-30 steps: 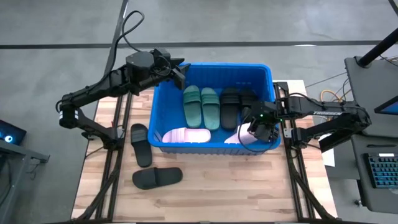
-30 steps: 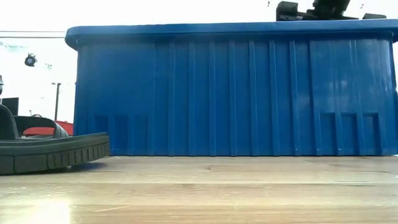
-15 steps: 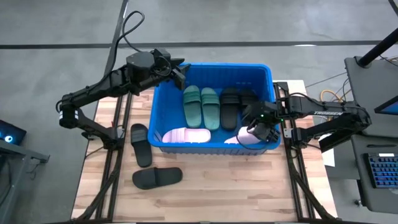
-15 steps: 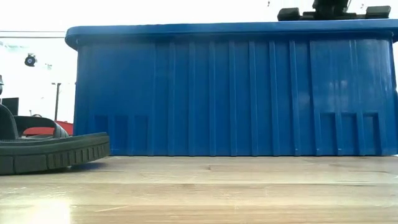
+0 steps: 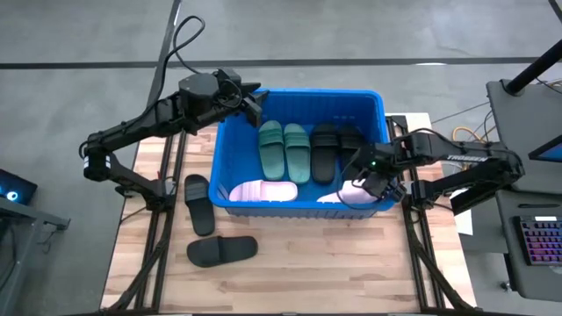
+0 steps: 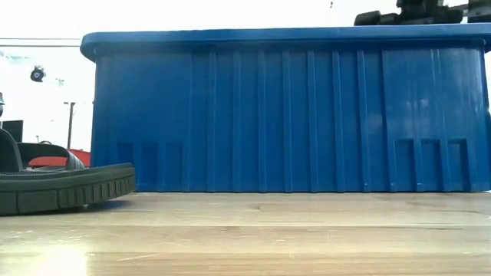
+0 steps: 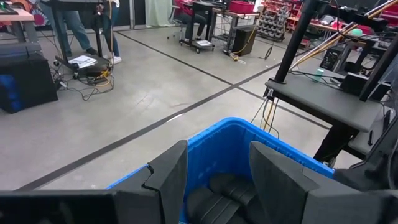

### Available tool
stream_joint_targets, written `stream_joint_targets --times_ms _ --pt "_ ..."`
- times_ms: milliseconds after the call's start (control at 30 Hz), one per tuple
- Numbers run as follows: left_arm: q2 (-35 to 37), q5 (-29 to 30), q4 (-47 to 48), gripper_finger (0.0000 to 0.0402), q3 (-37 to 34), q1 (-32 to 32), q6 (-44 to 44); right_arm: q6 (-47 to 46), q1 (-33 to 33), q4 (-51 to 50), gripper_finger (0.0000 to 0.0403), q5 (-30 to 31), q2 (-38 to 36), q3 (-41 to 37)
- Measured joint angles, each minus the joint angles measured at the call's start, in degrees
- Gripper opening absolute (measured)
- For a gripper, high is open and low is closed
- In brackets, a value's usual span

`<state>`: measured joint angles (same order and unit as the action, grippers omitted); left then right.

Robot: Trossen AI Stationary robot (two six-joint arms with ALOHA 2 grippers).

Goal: Pick and place slides into bin
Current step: Put the pink slide into the blue container

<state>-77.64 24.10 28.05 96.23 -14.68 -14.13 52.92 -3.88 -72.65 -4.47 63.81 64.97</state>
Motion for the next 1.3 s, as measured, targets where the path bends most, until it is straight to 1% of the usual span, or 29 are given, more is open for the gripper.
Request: stream_joint_targets --times_ms 100,167,333,400,467,500,567,633,700,767,800,1033,1300 --pt "0.0 0.0 0.0 0.0157 0.0 0.0 -0.2 -1.1 0.0 -2.2 0.0175 0.0 0.0 2.8" --pt "0.0 -0.8 0.0 0.0157 0.0 0.0 -0.6 -3.6 0.0 -2.1 0.0172 0.0 -0.1 5.0" --pt "0.0 -8.5 -0.1 0.0157 0.0 0.0 -0.7 -17.3 0.0 2.3 0.0159 -0.3 -0.1 11.1" --pt "-0.4 -11.9 -0.4 0.0157 0.0 0.0 -0.7 -21.8 0.0 2.2 0.0150 -0.6 0.0 13.4" --pt "-0.7 -14.7 -0.6 0.0157 0.0 0.0 -0.7 -24.2 0.0 -0.8 0.0137 -1.0 0.0 15.6" --pt "-0.9 -15.1 -0.4 0.0157 0.0 0.0 -0.6 -24.9 0.0 -3.7 0.0129 -1.8 0.2 16.4" --pt "-1.3 -15.2 -0.5 0.0157 0.0 0.0 -0.5 -27.1 0.0 -10.3 0.0107 -3.3 1.3 18.1" --pt "-1.7 -15.2 -0.5 0.0157 0.0 0.0 -0.3 -29.0 0.0 -16.0 0.0079 -3.6 2.8 19.2" --pt "-2.2 -15.2 -0.5 0.0157 0.0 0.0 0.3 -30.3 0.0 -17.4 0.0048 -3.9 3.8 19.9" --pt "-2.8 -15.2 -0.5 0.0157 0.0 0.0 1.3 -30.4 0.0 -17.3 0.0020 -5.6 4.2 20.0" --pt "-3.0 -15.2 -0.4 0.0157 0.0 0.0 1.4 -30.1 0.0 -17.4 0.0015 -6.0 4.4 19.9" --pt "-3.4 -15.6 1.5 0.0157 -0.1 0.0 1.4 -33.8 0.0 -17.4 0.0009 -6.0 4.3 15.4" --pt "-1.2 -16.3 2.0 0.0157 0.0 0.0 4.3 -35.3 0.0 -17.4 0.0008 -6.0 4.3 8.6"
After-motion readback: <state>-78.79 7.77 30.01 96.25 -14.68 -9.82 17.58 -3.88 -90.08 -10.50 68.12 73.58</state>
